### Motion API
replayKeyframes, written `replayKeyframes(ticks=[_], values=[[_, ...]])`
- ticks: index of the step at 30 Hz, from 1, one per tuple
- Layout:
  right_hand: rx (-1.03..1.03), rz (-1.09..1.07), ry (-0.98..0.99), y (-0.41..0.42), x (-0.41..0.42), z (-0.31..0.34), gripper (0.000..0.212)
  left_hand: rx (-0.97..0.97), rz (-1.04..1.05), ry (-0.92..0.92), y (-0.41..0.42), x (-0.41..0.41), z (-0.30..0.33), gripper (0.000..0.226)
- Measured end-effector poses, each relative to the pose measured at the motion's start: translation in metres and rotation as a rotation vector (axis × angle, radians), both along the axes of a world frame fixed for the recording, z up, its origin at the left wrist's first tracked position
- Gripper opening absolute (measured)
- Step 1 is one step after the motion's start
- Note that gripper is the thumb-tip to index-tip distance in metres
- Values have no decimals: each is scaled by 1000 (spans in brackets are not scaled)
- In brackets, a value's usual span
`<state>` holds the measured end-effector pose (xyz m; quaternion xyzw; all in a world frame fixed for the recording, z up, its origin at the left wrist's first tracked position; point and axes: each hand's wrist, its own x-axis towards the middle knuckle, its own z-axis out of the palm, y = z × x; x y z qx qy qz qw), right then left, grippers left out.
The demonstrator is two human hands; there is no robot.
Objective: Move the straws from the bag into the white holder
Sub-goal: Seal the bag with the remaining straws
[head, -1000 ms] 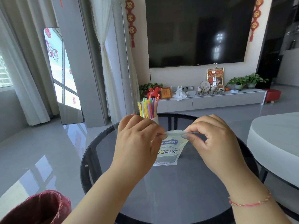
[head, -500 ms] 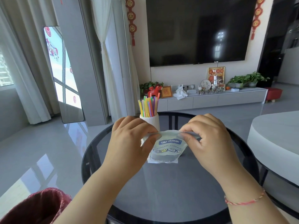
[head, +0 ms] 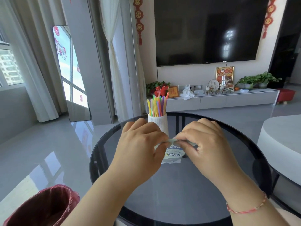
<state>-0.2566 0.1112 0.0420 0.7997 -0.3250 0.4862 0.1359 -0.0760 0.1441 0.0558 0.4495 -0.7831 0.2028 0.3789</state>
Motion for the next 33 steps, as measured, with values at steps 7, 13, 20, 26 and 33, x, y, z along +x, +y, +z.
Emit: replayKeyframes(ticks=[7, 13, 20, 26, 33], values=[[-8, 24, 25, 3, 20, -4, 8, -2, -22, -35, 10, 22, -2, 26], [139, 110, 11, 9, 38, -3, 34, 101, 82, 66, 31, 49, -6, 10], [267, 142, -171, 13, 60, -5, 39, 135, 380, 581, 56, 114, -21, 13], [356, 232, -125, 25, 85, -16, 28, 179, 420, 1071, 83, 190, -68, 19], [414, 275, -88, 29, 93, -18, 26, 171, 484, 1567, 93, 245, -138, 13]])
